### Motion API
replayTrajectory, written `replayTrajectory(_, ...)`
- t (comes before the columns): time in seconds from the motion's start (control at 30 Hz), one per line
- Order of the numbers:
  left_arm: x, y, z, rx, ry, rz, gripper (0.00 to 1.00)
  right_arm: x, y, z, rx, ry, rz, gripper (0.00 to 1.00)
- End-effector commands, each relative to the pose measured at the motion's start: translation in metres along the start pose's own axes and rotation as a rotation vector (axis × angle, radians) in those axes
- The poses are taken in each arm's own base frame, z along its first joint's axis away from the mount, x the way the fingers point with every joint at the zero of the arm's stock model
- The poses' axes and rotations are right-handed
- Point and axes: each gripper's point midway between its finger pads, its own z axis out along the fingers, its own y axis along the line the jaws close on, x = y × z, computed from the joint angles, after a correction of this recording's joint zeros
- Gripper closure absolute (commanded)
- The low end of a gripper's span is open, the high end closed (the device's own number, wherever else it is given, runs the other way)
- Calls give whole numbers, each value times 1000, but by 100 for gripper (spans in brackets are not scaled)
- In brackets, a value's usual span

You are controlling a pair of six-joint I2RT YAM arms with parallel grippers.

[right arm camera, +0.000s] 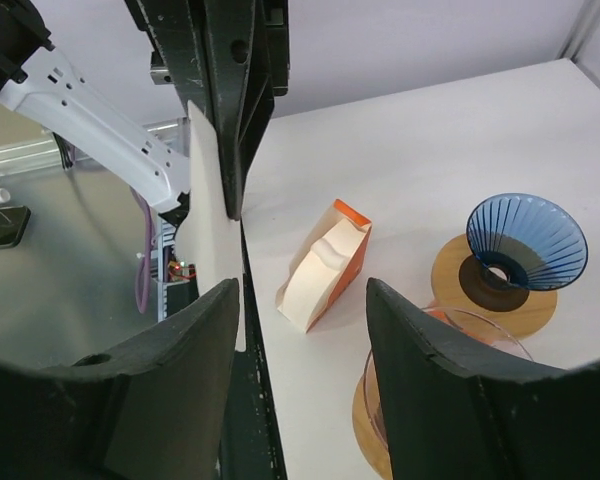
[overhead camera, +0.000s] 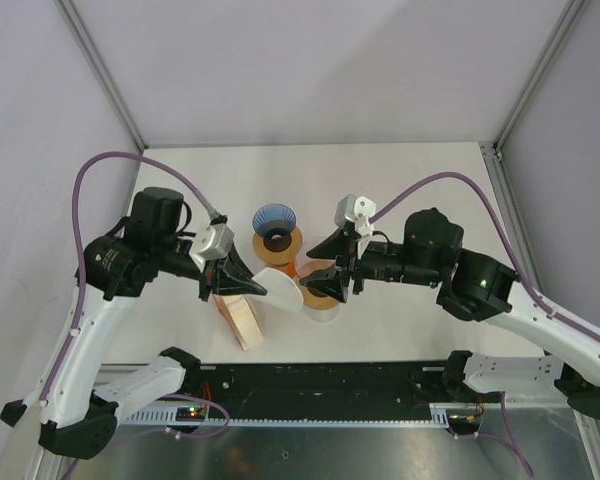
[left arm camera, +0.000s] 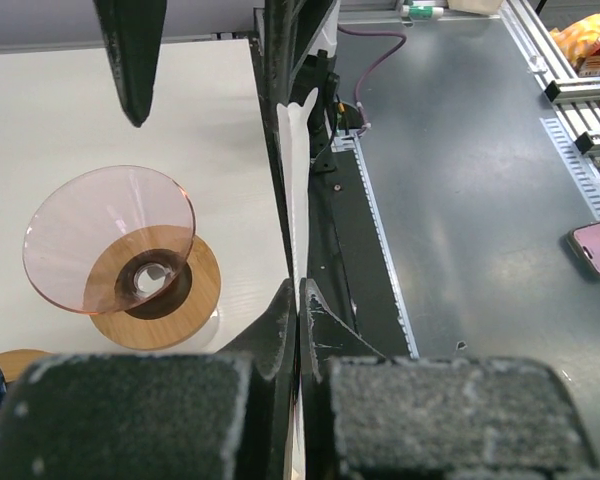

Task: Place the coffee filter in the dripper
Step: Place the coffee filter in the coffee dripper.

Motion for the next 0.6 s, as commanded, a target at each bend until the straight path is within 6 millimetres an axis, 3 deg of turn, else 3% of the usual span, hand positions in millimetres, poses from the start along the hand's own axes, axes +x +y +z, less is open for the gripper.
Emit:
replayTrajectory(0.0,-9,-13,-1,40,-20,59,100,-24,3,5,-14,-93,-10,42)
replayTrajectory(0.2,-7,-14,0,50,-18,60,100,-16,4,16,-44,-68,2,43)
replayTrajectory(0.57,-3,-11,-1,32,5,71,100,-15,17,-1,-140,-56,-4,42)
